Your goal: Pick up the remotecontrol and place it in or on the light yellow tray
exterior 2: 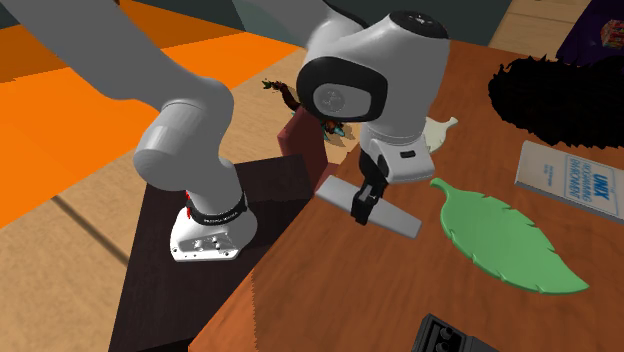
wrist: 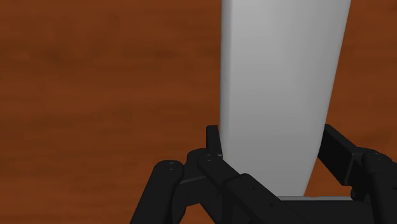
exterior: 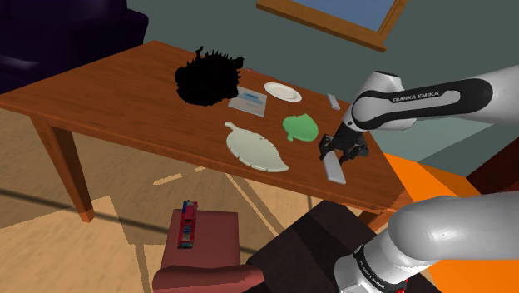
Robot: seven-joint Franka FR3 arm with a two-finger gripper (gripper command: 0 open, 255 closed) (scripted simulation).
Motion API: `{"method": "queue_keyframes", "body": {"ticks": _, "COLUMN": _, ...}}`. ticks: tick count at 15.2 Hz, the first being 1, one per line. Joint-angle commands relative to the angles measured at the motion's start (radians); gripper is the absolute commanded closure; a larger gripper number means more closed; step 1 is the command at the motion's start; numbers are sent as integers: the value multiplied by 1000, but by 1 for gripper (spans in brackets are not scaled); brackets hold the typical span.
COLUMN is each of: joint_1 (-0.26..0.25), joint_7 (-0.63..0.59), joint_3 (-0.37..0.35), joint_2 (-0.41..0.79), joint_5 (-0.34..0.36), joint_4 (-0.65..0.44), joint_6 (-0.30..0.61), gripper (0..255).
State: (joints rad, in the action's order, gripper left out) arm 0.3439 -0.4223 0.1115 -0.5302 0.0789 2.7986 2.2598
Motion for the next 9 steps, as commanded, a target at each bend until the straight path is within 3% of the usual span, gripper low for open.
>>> {"method": "queue_keyframes", "body": {"ticks": 1, "joint_1": -1, "joint_7": -1, "joint_3": -3, "joint_2": -19, "joint_5": -2, "joint_4": -18, "joint_6": -38, "gripper": 255}}
{"method": "queue_keyframes", "body": {"ticks": 9, "joint_1": -2, "joint_7": -1, "joint_3": -10, "joint_2": -84, "joint_5": -7, "joint_4": -88, "joint_6": -172, "gripper": 255}}
